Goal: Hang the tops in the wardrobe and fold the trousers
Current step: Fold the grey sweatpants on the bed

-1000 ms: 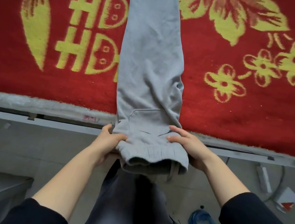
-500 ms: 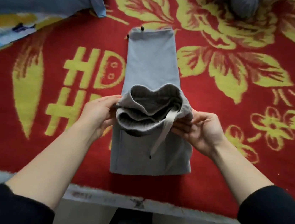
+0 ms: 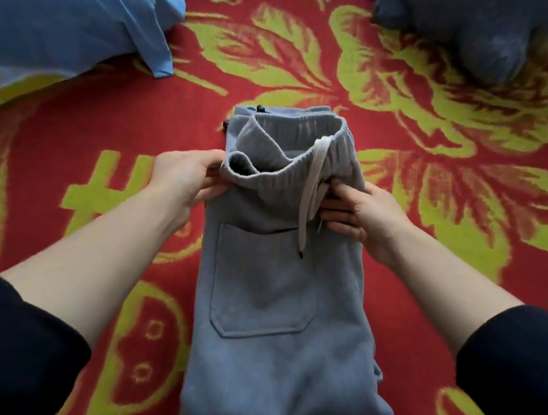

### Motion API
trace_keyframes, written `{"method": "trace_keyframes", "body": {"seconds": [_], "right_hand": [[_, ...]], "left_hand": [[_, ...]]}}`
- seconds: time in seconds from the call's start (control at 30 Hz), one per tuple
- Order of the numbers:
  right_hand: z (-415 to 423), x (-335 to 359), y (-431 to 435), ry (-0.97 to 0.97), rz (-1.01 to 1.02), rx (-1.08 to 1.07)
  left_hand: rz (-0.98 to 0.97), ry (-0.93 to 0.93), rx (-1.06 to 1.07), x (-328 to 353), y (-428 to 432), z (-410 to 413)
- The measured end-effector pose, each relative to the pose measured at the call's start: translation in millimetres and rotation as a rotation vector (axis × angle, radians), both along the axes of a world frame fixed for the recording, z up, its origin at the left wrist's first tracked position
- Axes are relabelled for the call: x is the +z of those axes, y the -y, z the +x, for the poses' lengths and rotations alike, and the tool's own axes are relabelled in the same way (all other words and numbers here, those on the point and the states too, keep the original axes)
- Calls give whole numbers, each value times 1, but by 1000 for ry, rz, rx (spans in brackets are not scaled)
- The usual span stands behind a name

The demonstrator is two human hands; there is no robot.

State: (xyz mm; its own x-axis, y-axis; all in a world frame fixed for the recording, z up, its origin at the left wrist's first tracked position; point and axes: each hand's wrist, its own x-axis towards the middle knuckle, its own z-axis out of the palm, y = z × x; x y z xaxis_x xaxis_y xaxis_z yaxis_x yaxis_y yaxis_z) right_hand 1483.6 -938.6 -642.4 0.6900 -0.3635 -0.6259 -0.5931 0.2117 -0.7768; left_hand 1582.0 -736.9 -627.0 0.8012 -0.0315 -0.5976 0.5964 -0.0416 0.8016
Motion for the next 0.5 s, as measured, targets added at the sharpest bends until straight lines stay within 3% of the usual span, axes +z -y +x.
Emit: {"method": "trace_keyframes", "body": {"seconds": [0.23, 0.33, 0.4, 0.5], "right_hand": [[69, -10, 17, 47, -61, -9], [79, -25, 22, 63, -206, 97], [73, -37, 21, 83, -279, 172], [54, -44, 15, 158, -409, 293]], "left_hand": [[-55, 74, 57, -27, 26, 69], [-117, 87, 32, -43, 36, 64], [-24, 189, -70, -56, 36, 49], [270, 442, -317, -70, 23, 26]]}}
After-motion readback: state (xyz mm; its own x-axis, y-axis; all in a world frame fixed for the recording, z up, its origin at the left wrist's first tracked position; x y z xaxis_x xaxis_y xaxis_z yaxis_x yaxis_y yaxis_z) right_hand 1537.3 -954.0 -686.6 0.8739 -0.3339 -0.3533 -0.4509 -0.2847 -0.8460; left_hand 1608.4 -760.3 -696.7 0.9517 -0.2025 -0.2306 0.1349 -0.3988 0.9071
